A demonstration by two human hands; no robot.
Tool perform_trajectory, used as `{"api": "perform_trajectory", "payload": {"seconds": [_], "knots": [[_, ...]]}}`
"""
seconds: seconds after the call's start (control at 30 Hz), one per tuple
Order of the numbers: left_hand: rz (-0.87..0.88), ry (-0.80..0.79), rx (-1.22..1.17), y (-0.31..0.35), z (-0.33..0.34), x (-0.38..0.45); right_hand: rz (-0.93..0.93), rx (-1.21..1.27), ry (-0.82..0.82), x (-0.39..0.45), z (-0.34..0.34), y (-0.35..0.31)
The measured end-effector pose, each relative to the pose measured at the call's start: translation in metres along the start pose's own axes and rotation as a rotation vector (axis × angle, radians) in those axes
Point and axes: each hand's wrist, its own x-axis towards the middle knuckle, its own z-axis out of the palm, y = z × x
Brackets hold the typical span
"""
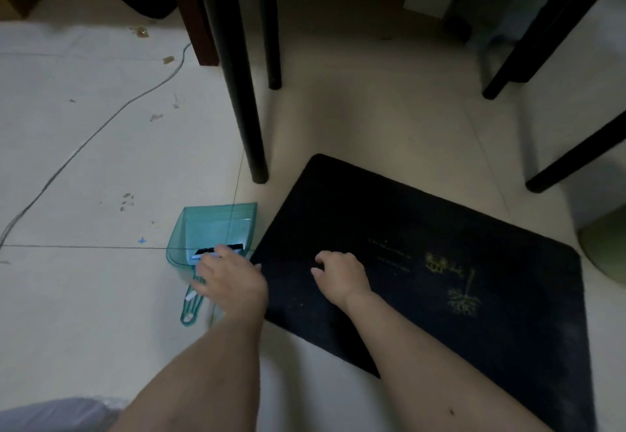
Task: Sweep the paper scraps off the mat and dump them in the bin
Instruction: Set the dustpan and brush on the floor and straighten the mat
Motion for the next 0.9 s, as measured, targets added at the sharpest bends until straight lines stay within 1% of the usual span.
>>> {"api": "perform_trajectory", "payload": {"seconds": [0.07, 0.13, 0.27, 0.37, 0.53, 0.6, 0.73, 0.8, 0.9], "knots": [[0.130, 0.019, 0.043, 0.028, -0.007, -0.016, 0.034, 0.012, 0.017, -0.006, -0.008, 0.013], [0.255, -0.030, 0.032, 0.055, -0.006, -0.034, 0.081, 0.027, 0.041, -0.011, -0.016, 0.030], [0.447, -0.198, 0.050, 0.095, 0.011, -0.065, 0.183, 0.034, 0.070, -0.018, -0.025, 0.071], [0.520, -0.314, 0.092, 0.113, 0.028, -0.083, 0.258, 0.040, 0.064, -0.020, -0.027, 0.102], [0.522, -0.525, 0.197, 0.120, 0.070, -0.096, 0.433, 0.090, 0.015, -0.031, -0.008, 0.167], [0.506, -0.598, 0.227, 0.121, 0.091, -0.100, 0.612, 0.146, 0.004, -0.039, 0.009, 0.202], [0.421, -0.716, 0.332, 0.119, 0.124, -0.103, 1.073, 0.305, -0.050, -0.063, 0.035, 0.258], [0.354, -0.765, 0.382, 0.118, 0.139, -0.102, 1.205, 0.359, -0.061, -0.073, 0.046, 0.280], [0.281, -0.823, 0.412, 0.115, 0.151, -0.100, 1.274, 0.418, -0.051, -0.081, 0.059, 0.294]]}}
